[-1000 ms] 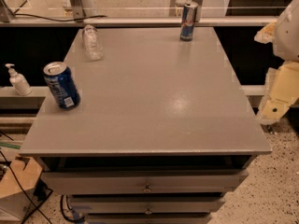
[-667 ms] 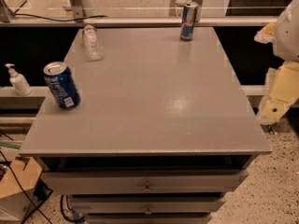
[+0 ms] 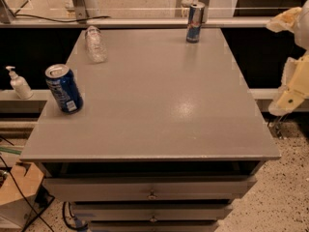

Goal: Knock redbull can over

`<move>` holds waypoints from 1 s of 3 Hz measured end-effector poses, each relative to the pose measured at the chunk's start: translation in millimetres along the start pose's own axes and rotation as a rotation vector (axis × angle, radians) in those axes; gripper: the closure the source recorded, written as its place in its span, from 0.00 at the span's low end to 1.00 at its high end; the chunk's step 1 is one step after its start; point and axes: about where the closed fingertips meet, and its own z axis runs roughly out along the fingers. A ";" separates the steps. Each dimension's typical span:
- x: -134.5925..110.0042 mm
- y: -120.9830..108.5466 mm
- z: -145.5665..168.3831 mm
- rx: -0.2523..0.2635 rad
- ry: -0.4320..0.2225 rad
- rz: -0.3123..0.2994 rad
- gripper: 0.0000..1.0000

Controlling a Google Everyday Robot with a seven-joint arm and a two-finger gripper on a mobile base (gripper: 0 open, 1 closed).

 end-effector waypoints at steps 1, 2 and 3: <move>-14.4 -24.9 2.3 0.007 -0.159 -0.017 0.00; -20.8 -26.7 2.1 0.004 -0.185 -0.021 0.00; -12.7 -26.7 11.8 -0.015 -0.201 0.050 0.00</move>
Offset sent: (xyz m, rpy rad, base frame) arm 0.0231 0.0073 0.0090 0.1258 -0.0446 0.0540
